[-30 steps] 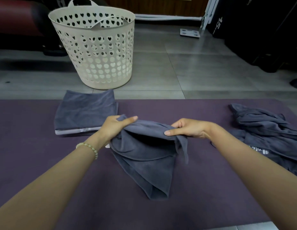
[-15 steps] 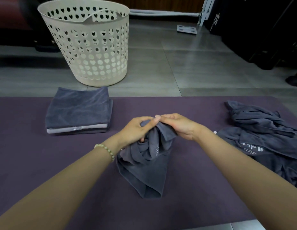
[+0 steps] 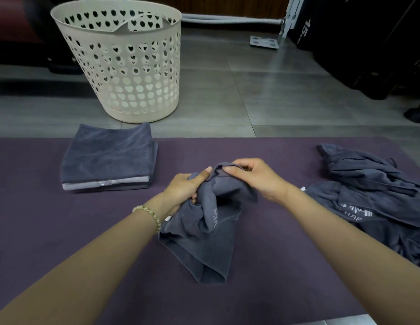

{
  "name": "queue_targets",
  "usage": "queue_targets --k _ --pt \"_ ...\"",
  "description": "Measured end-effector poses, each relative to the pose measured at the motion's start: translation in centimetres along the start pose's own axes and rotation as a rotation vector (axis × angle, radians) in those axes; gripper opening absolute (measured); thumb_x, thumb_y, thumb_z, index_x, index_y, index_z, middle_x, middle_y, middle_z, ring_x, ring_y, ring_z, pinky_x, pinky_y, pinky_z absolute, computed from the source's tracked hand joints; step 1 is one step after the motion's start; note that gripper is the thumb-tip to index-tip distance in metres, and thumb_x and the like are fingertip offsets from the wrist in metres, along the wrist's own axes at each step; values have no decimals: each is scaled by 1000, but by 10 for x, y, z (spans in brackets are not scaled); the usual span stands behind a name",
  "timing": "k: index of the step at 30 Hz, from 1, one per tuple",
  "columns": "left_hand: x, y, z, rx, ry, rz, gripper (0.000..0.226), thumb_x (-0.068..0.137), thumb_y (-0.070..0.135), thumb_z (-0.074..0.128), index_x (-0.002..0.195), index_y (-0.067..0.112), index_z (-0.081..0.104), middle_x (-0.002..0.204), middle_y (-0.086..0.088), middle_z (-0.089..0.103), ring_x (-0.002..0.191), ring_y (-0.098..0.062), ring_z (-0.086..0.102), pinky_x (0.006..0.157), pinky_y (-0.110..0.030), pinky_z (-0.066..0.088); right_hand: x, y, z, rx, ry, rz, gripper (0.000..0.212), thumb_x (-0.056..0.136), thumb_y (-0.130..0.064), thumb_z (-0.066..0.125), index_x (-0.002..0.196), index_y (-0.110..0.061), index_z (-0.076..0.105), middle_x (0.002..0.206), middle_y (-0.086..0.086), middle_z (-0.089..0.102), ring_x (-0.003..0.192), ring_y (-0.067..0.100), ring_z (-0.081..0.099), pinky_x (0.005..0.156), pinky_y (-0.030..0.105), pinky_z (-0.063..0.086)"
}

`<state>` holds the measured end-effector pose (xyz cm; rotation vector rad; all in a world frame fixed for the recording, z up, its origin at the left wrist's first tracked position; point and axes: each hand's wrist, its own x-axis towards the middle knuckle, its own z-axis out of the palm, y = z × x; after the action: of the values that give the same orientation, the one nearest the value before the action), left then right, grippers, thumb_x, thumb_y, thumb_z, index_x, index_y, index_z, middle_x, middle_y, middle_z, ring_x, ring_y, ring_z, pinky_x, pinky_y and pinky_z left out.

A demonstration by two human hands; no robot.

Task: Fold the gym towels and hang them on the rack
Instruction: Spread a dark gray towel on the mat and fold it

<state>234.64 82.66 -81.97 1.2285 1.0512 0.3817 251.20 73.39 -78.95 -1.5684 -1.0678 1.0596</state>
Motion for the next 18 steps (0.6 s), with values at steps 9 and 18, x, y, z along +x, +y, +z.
queue_targets --k 9,18 --pt "27 -56 -29 231 314 -66 47 90 42 59 57 13 44 50 -3 45 38 -12 46 44 -22 39 6 38 -34 -460 -172 437 47 81 -48 70 51 -20 46 50 -8 49 49 4 45 54 19 38" --pt "53 -79 -20 221 159 -80 56 96 32 54 144 10 37 114 -4 54 48 -14 48 39 -14 44 54 87 2 -434 -65 83 51 87 -44 64 69 4 58 74 0 56 72 9 52 77 31 43"
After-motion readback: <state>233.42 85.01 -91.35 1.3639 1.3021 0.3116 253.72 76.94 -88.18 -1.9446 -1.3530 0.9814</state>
